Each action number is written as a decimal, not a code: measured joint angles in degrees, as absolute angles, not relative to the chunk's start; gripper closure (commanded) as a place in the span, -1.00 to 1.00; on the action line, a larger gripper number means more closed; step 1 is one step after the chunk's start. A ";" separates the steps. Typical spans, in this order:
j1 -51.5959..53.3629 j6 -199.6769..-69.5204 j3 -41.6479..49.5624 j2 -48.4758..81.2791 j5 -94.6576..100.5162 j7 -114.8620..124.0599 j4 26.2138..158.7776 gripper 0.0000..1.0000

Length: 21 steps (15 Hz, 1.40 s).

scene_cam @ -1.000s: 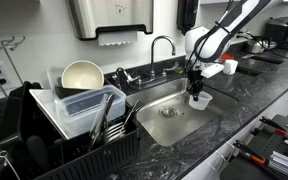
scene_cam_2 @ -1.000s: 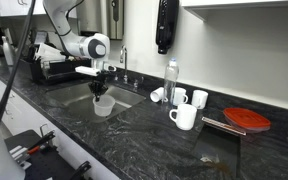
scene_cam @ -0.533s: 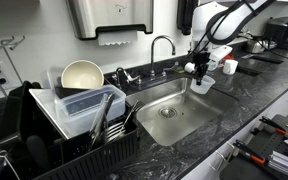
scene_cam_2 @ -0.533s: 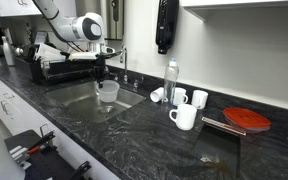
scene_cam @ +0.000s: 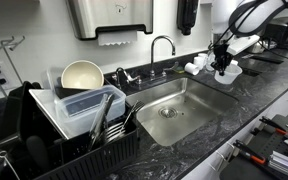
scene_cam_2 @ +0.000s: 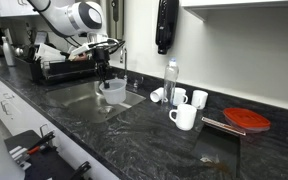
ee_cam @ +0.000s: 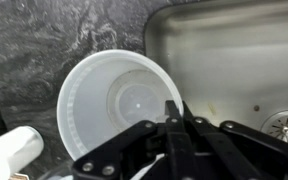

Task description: Move the bowl from the sink to the counter

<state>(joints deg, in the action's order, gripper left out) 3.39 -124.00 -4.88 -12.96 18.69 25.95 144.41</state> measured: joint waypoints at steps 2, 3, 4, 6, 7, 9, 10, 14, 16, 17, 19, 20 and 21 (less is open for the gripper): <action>1.97 -121.50 -4.88 -15.88 18.70 29.49 146.95 0.98; 1.37 -120.60 -4.88 -17.13 18.68 31.23 148.19 0.98; 0.72 -119.99 -4.88 -18.19 18.65 32.87 149.34 0.98; -0.97 -118.99 -4.78 -19.94 18.52 35.91 151.45 0.98; -1.91 -118.80 -4.55 -20.75 18.19 37.17 152.50 0.98; -3.62 -118.86 -3.33 -22.12 16.23 38.57 154.51 0.98; -4.37 -118.97 -2.42 -22.58 14.74 38.68 155.29 0.98; -7.37 -120.13 0.75 -23.20 9.85 38.74 156.86 0.98; -8.36 -121.84 1.38 -23.20 8.46 38.74 157.06 0.98; -8.60 -122.67 1.42 -23.20 7.99 38.74 157.06 0.98; -8.71 -124.31 1.42 -23.16 7.49 38.76 157.05 0.98; -8.71 -124.95 1.42 -23.13 7.46 38.77 157.03 0.98; -8.71 -125.62 1.40 -23.00 7.46 38.78 157.01 0.98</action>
<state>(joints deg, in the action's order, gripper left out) -8.71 -125.62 1.40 -23.00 7.46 38.78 157.01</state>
